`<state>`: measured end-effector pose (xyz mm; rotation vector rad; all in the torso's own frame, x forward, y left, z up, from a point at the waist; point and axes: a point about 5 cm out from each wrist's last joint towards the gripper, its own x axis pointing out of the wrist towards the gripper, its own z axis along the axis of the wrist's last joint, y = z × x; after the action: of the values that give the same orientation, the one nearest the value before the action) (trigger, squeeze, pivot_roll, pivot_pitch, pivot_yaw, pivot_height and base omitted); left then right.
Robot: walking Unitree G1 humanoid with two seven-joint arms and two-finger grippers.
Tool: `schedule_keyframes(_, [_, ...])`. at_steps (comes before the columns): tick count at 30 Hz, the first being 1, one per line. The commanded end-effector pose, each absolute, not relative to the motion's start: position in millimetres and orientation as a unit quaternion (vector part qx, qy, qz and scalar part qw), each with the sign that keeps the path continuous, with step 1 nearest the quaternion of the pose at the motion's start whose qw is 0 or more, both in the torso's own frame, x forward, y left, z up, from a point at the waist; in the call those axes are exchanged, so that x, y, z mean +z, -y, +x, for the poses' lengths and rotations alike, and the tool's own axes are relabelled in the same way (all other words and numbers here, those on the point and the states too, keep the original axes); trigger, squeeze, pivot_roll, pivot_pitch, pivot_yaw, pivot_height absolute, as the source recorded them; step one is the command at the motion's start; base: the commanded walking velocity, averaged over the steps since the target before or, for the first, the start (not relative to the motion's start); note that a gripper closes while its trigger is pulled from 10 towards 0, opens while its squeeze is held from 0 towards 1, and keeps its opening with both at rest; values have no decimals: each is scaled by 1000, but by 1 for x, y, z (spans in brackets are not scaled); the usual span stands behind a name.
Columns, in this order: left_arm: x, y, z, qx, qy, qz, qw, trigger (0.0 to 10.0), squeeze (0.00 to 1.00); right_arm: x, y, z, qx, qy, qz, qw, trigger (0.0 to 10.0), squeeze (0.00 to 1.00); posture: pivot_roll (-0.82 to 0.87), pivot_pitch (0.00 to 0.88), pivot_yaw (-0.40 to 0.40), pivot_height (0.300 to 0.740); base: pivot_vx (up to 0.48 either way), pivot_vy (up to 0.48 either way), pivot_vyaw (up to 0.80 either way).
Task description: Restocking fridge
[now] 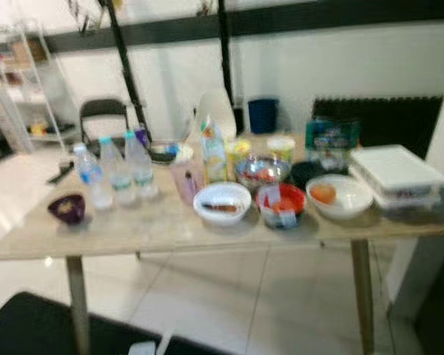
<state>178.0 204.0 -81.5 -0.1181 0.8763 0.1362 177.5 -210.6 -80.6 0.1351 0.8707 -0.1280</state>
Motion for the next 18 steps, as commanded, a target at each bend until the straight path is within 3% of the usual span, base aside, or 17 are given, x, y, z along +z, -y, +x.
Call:
schedule_keyframes(1, [-82, -206, 177, 68, -425, -55, 901, 10000, 0, -85, 204, 171, -56, -435, 66, 896, 10000, 0, -24, 18, 81, 717, 296, 0, 0])
schedule_keyframes(18, [-82, -205, 177, 67, -424, -53, 902, 10000, 0, -87, 207, 166, -60, -439, 66, 894, 10000, 0, -26, 19, 81, 717, 249, 0, 0])
